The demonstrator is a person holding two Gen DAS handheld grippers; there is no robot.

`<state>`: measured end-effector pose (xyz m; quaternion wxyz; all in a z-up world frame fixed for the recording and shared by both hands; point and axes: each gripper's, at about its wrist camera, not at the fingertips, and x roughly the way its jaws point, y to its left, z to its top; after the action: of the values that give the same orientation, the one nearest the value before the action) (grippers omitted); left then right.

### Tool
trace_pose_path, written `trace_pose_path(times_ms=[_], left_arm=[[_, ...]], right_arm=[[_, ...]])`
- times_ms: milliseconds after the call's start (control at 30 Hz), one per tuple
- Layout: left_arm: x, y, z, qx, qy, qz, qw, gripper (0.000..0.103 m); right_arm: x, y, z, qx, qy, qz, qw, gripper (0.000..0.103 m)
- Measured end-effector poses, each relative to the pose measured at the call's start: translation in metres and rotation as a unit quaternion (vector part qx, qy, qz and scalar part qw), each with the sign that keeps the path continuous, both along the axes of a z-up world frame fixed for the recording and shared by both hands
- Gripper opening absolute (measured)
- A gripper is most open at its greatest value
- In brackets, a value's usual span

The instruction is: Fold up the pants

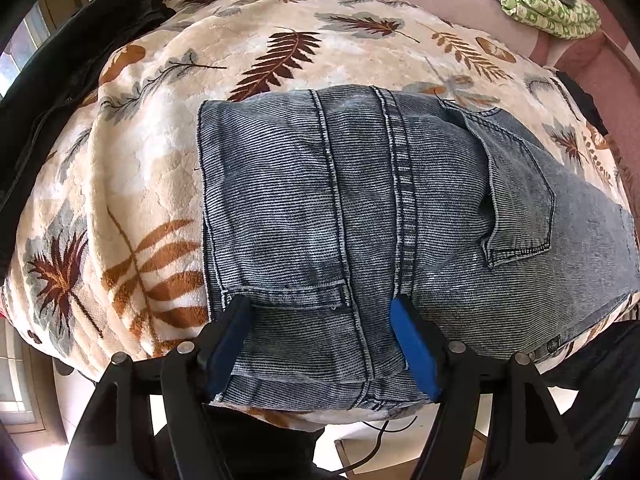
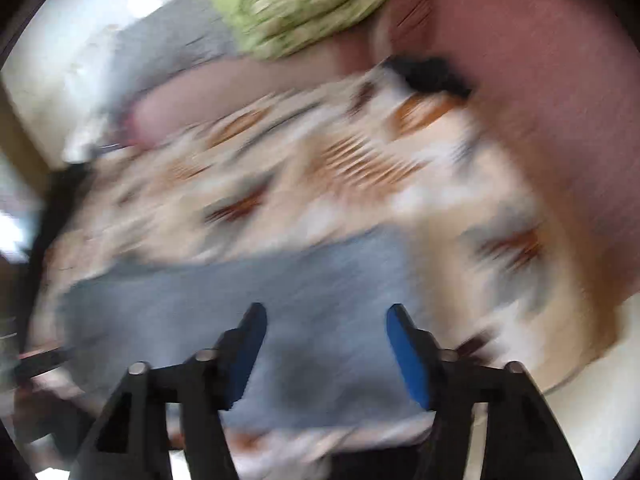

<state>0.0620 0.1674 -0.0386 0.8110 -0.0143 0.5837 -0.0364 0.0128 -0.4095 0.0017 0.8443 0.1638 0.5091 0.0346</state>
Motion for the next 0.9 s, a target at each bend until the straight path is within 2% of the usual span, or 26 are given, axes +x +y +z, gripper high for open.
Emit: trace_pose_path(times_ms=[33, 100, 133, 200, 300, 333, 367, 400, 433, 500, 533, 600, 633, 667, 700, 767, 833, 900], left_arm=[[0.000, 0.000, 0.000, -0.001, 0.000, -0.001, 1.0000, 0.073], [0.000, 0.002, 0.000, -0.004, 0.002, -0.005, 1.0000, 0.073], [0.000, 0.003, 0.000, -0.007, 0.004, -0.007, 0.9999, 0.073], [0.000, 0.006, 0.002, -0.010, 0.009, -0.012, 0.9998, 0.073], [0.000, 0.008, 0.007, -0.014, 0.017, -0.007, 0.9997, 0.073], [-0.001, 0.008, 0.012, -0.015, 0.012, -0.004, 0.9998, 0.073], [-0.003, 0.007, 0.020, -0.020, -0.001, -0.005, 0.9998, 0.073], [-0.006, 0.006, 0.026, -0.025, -0.012, -0.006, 0.9996, 0.073], [-0.008, 0.006, 0.034, -0.032, -0.025, -0.004, 0.9992, 0.073], [-0.012, 0.005, 0.047, -0.043, -0.053, -0.002, 0.9976, 0.073], [-0.014, 0.005, 0.049, -0.042, -0.065, -0.002, 0.9970, 0.074], [-0.012, 0.003, 0.039, -0.012, -0.067, 0.005, 0.9976, 0.081], [-0.010, 0.002, 0.026, 0.015, -0.051, 0.007, 0.9986, 0.081], [-0.006, 0.003, 0.004, 0.038, -0.017, 0.010, 0.9991, 0.082], [-0.007, 0.007, -0.008, 0.030, -0.007, 0.020, 0.9993, 0.085], [-0.012, 0.013, -0.006, 0.018, -0.021, 0.026, 0.9993, 0.085], [-0.011, 0.015, -0.008, 0.014, -0.019, 0.025, 0.9994, 0.085], [-0.013, 0.015, -0.008, 0.015, -0.022, 0.022, 0.9994, 0.086]], right_arm=[[0.001, 0.002, -0.020, -0.006, 0.044, 0.010, 0.999, 0.066], [0.006, -0.002, -0.070, -0.023, 0.151, 0.031, 0.988, 0.064], [0.005, -0.007, -0.069, -0.023, 0.140, 0.030, 0.989, 0.058], [0.004, -0.009, -0.047, -0.032, 0.127, 0.013, 0.991, 0.060], [0.004, 0.002, -0.010, -0.053, 0.071, 0.020, 0.996, 0.060], [0.004, 0.008, 0.000, -0.043, 0.047, 0.031, 0.998, 0.063], [0.003, 0.013, 0.001, -0.042, 0.039, 0.034, 0.998, 0.071], [0.003, 0.018, -0.004, -0.052, 0.042, 0.034, 0.997, 0.075], [0.009, 0.020, -0.022, -0.068, 0.074, 0.042, 0.994, 0.077], [0.017, 0.021, -0.058, -0.089, 0.166, 0.047, 0.981, 0.073], [0.018, 0.024, -0.055, -0.098, 0.160, 0.049, 0.981, 0.072], [0.024, 0.034, -0.024, -0.090, 0.120, 0.056, 0.987, 0.072], [0.029, 0.043, -0.008, -0.090, 0.095, 0.061, 0.990, 0.072], [0.036, 0.058, 0.015, -0.097, 0.060, 0.074, 0.991, 0.072], [0.043, 0.075, 0.031, -0.095, 0.031, 0.095, 0.990, 0.072], [0.065, 0.118, 0.053, -0.063, -0.018, 0.146, 0.987, 0.072], [0.093, 0.163, 0.055, -0.053, -0.033, 0.195, 0.979, 0.072], [0.123, 0.218, 0.041, -0.053, -0.029, 0.253, 0.966, 0.070]])
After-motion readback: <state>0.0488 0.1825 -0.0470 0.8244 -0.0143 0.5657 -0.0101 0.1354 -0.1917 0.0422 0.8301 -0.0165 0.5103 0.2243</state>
